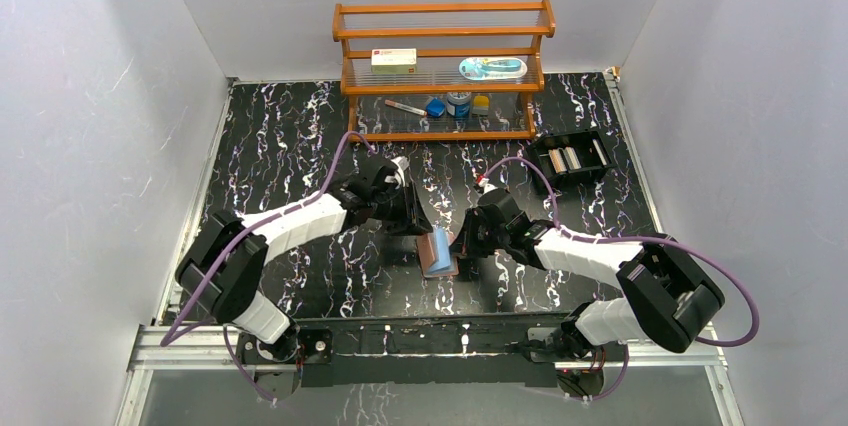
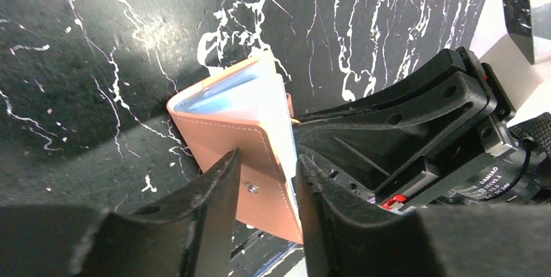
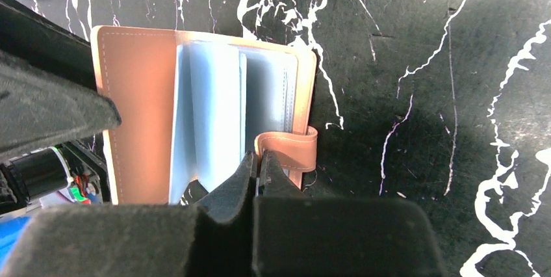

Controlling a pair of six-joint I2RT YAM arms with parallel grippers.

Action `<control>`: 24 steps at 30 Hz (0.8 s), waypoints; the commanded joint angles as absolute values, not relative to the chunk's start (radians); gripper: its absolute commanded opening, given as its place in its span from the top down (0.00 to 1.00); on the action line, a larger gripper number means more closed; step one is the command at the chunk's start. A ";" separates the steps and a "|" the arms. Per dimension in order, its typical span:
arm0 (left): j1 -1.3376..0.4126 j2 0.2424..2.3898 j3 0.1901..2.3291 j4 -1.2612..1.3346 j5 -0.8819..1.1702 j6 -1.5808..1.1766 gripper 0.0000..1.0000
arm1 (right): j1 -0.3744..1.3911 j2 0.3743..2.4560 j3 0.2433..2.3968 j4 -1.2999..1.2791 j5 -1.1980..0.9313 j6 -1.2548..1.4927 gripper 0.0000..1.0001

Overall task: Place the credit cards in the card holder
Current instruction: Close the card holder at the center of the board.

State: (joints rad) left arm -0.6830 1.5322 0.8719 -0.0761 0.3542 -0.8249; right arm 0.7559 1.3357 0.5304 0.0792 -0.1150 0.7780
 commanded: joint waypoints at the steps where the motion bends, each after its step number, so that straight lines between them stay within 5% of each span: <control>1: -0.684 1.563 0.913 -0.131 0.338 -0.808 0.70 | 0.762 1.321 0.531 0.084 -0.107 0.749 1.00; 16: -0.693 1.694 0.916 -0.100 0.424 -0.819 0.89 | 0.753 1.315 0.575 0.023 -0.097 0.709 1.00; 18: -0.695 1.706 0.925 -0.106 0.413 -0.814 0.87 | 0.751 1.304 0.573 0.024 -0.096 0.713 1.00; 21: -0.696 1.719 0.951 -0.119 0.411 -0.807 0.69 | 0.750 1.289 0.564 0.036 -0.095 0.723 1.00; 24: -0.698 1.718 0.972 -0.124 0.415 -0.807 0.66 | 0.750 1.282 0.562 0.036 -0.091 0.724 1.00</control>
State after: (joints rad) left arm -0.6914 1.7233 0.9318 -0.0605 0.4198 -0.8299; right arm 0.7540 1.3128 0.5480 0.0463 -0.1066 0.7296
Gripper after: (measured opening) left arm 0.326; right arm 0.021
